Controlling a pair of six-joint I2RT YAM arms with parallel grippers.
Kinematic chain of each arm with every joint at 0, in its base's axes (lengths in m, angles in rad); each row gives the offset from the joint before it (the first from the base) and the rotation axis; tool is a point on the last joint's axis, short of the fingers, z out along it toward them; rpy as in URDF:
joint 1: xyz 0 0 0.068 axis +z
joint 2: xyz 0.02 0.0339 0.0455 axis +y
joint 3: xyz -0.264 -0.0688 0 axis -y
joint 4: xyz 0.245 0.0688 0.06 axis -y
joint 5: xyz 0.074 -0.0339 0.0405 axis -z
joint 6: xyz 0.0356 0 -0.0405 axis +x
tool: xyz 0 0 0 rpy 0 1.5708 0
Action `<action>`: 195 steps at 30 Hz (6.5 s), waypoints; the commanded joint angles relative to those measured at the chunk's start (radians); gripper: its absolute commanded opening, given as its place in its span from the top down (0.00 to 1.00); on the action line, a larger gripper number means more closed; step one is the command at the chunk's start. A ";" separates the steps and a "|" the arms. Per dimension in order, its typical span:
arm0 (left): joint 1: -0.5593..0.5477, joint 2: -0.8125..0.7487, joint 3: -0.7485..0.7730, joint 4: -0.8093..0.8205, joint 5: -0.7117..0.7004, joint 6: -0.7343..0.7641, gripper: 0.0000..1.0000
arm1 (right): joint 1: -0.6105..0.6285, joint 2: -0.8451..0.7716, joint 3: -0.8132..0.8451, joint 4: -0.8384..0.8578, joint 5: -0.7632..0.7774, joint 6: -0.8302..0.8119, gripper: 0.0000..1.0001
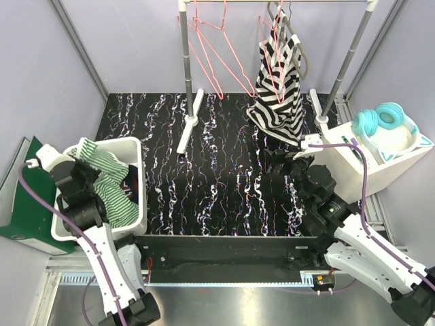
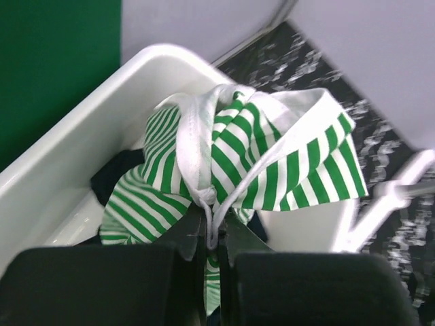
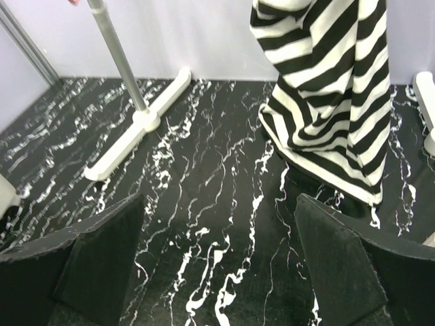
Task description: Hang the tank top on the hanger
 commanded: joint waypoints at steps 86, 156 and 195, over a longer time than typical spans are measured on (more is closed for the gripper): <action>-1.164 0.363 -0.341 0.452 -0.097 -0.258 0.13 | -0.004 0.855 0.246 0.172 -0.268 0.266 0.03; -1.345 0.602 0.094 0.179 -0.218 0.101 0.98 | -0.074 0.330 0.216 -0.366 -0.208 0.229 0.87; -1.059 0.288 0.132 0.088 0.061 0.146 0.01 | -0.076 0.682 1.152 -0.462 -0.433 -0.056 0.14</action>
